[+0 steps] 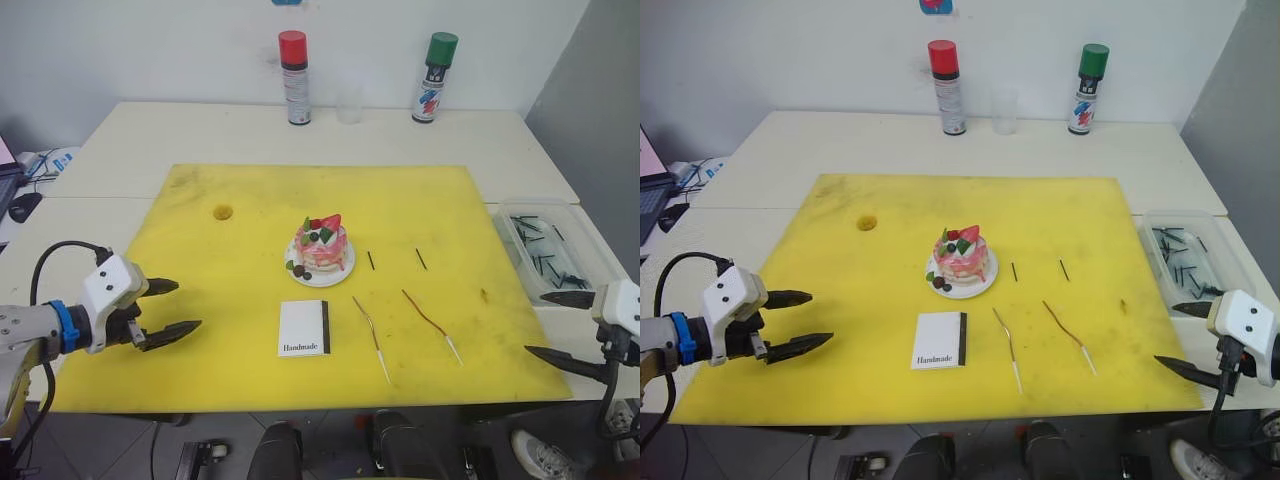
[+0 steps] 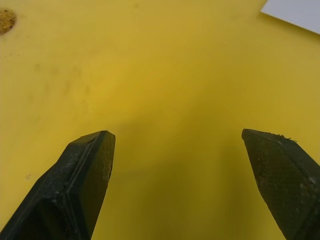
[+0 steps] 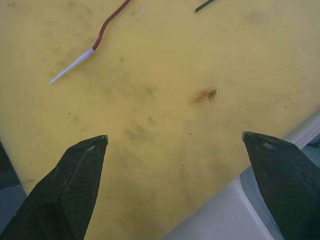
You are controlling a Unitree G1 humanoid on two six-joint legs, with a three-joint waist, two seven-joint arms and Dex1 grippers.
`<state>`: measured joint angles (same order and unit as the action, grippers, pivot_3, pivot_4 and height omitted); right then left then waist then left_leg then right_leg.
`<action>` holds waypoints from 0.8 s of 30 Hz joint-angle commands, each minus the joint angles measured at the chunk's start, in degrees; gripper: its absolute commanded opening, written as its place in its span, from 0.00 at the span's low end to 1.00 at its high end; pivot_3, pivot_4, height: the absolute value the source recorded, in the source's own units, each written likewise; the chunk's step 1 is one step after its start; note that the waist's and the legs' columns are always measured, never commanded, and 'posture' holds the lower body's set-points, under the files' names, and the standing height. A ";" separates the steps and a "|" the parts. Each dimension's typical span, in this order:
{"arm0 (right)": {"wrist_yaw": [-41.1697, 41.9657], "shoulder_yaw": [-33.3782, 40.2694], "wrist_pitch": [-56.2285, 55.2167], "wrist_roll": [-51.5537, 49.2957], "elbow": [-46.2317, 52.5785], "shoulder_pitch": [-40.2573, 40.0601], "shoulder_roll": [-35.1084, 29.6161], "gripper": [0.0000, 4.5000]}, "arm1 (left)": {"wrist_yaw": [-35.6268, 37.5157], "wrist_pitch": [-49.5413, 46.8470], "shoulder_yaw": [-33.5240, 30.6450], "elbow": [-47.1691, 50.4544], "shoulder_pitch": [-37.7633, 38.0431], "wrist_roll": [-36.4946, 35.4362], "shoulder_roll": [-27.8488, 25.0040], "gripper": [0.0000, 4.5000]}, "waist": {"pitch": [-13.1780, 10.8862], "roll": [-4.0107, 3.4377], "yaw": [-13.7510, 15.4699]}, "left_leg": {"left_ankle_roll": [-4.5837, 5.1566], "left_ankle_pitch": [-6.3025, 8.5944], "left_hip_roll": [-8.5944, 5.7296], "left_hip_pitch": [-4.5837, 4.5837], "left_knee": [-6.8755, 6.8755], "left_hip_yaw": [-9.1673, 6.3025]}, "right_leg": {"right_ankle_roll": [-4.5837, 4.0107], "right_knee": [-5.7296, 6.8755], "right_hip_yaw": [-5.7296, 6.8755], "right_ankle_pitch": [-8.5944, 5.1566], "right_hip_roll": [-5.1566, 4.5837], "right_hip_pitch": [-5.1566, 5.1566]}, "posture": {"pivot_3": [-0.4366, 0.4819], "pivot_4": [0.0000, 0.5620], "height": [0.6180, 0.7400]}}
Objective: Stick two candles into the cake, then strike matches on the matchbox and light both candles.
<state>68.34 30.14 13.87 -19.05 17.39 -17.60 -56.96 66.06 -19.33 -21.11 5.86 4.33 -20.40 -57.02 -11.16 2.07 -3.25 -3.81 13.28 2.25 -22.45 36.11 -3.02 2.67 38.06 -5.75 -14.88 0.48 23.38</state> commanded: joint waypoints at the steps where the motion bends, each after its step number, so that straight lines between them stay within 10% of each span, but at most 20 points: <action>1: -0.66 1.39 -1.34 0.19 0.08 -0.54 0.52 1.00 | 0.75 0.12 0.44 -1.36 -1.33 -0.64 -0.56 1.00 | 0.00 0.00 -0.01 | 0.00 0.00 0.00 0.01 0.00 0.00 | 0.00 0.01 0.00 0.00 0.00 -0.01 | 0.48 0.27 1.00; 13: -2.49 5.13 0.07 -1.53 5.69 -4.94 2.52 1.00 | 5.75 -1.53 1.90 9.26 1.01 -6.77 -0.28 1.00 | 0.00 0.00 0.02 | 0.00 0.00 0.02 0.01 -0.01 0.02 | 0.00 0.00 -0.02 0.00 0.00 -0.01 | 0.48 0.27 1.00; 24: -21.75 2.73 31.17 -6.34 34.39 -9.73 6.32 1.00 | 11.42 -4.80 12.12 23.11 -3.06 -16.73 1.70 1.00 | 0.05 -0.08 0.31 | 0.00 0.00 0.23 0.07 0.03 0.03 | -0.02 0.02 -0.01 -0.01 0.18 -0.10 | 0.48 0.27 1.00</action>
<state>51.29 33.86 39.01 -25.37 47.63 -27.78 -50.66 76.48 -25.47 -10.38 27.41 2.64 -36.66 -55.55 -11.11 1.99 -2.94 -3.82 13.27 2.49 -22.37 36.15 -2.99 2.65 38.07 -5.77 -14.89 0.68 23.28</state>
